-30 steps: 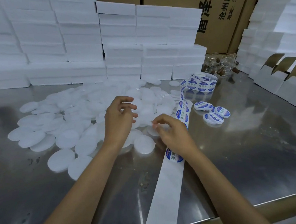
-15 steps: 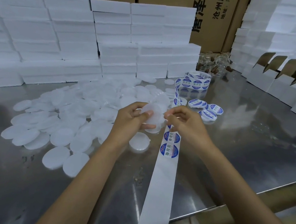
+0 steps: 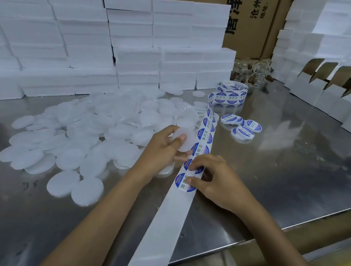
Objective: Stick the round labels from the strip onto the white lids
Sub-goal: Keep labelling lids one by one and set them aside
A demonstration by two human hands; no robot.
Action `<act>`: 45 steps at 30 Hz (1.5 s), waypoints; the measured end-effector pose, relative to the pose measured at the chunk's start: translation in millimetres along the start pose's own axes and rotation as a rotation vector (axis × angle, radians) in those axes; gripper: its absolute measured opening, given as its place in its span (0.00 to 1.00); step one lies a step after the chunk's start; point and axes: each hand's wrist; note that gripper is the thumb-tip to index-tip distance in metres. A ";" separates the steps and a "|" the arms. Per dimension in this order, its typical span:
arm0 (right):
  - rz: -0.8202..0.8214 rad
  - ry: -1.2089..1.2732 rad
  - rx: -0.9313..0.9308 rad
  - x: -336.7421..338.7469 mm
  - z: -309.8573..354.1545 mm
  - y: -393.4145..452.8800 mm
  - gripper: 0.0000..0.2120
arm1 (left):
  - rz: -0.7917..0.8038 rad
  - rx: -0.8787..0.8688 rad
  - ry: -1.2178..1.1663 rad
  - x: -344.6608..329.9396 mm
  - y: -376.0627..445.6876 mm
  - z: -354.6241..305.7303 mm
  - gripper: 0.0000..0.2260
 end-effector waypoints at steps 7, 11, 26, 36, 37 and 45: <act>-0.069 -0.002 0.013 -9.3 1.7 -5.0 0.05 | 0.120 -0.015 0.003 -5.7 -5.1 -4.8 0.11; -0.161 0.000 0.051 -12.9 0.7 -8.5 0.07 | 0.131 -0.003 0.044 -4.8 -5.4 -5.4 0.12; -0.234 0.722 0.073 -6.1 16.0 -15.1 0.03 | 0.126 -0.041 0.229 -4.1 -4.6 -2.7 0.10; -0.346 1.095 -0.096 16.3 25.7 25.3 0.09 | -0.024 0.128 -0.421 9.7 2.5 -5.9 0.17; -0.359 1.052 -0.097 13.5 28.0 32.0 0.09 | -0.007 0.124 -0.481 12.2 2.4 -6.1 0.18; -0.349 0.768 -0.028 -21.5 34.1 67.2 0.13 | -0.002 0.199 -0.753 19.9 4.3 -10.0 0.16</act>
Point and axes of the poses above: each hand's wrist, its own y-axis towards the middle knuckle, its own x-axis out of the back of the hand, z = x × y, and after that the axes turned 11 degrees about y, right-handed
